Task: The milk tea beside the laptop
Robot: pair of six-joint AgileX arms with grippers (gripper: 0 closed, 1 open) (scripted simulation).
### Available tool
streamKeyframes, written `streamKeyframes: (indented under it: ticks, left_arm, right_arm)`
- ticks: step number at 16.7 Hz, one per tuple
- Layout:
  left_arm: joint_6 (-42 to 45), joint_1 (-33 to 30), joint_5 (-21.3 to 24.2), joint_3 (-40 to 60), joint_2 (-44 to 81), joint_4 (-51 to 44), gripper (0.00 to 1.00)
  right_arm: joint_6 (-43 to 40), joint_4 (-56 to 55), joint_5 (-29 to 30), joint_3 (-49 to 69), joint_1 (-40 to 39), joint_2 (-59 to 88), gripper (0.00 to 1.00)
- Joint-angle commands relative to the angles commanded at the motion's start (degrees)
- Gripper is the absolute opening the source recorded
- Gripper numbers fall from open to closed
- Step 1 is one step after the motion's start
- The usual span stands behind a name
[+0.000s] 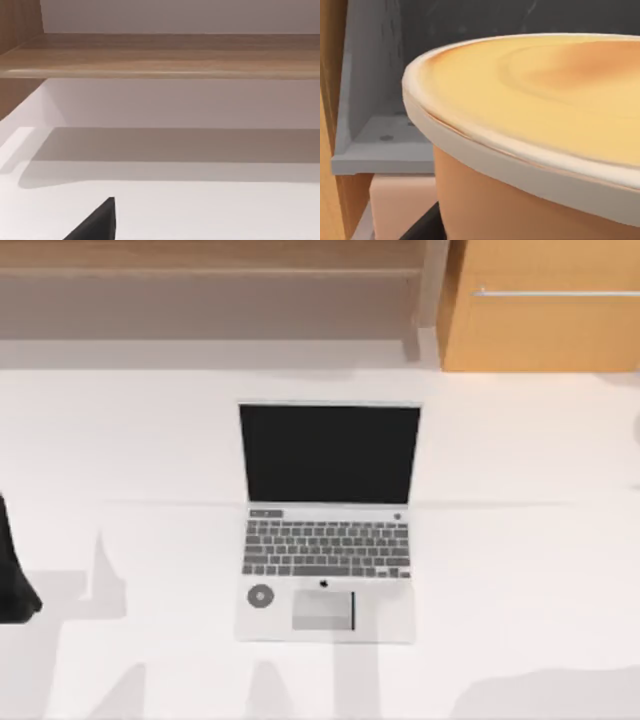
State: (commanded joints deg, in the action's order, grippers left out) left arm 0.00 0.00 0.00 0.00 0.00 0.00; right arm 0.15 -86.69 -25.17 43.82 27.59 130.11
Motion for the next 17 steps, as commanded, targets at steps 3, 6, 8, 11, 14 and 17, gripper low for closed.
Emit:
streamKeyframes:
  ticks: [3,6,8,11,14,17]
  left_arm:
    - [0.00,0.00,0.00,0.00,0.00,0.00,1.00]
    - [0.00,0.00,0.00,0.00,0.00,0.00,1.00]
    - [0.00,0.00,0.00,0.00,0.00,0.00,1.00]
    - [0.00,0.00,0.00,0.00,0.00,0.00,1.00]
    - [0.00,0.00,0.00,0.00,0.00,0.00,1.00]
    - [0.00,0.00,0.00,0.00,0.00,0.00,1.00]
  right_arm:
    - [0.00,0.00,0.00,0.00,0.00,0.00,0.25]
    - [0.00,0.00,0.00,0.00,0.00,0.00,0.02]
    - [0.00,0.00,0.00,0.00,0.00,0.00,0.00]
    - [0.00,0.00,0.00,0.00,0.00,0.00,0.00]
    - [0.00,0.00,0.00,0.00,0.00,0.00,0.00]
    - [0.09,0.58,-0.01,-0.16,0.11,-0.76,0.00]
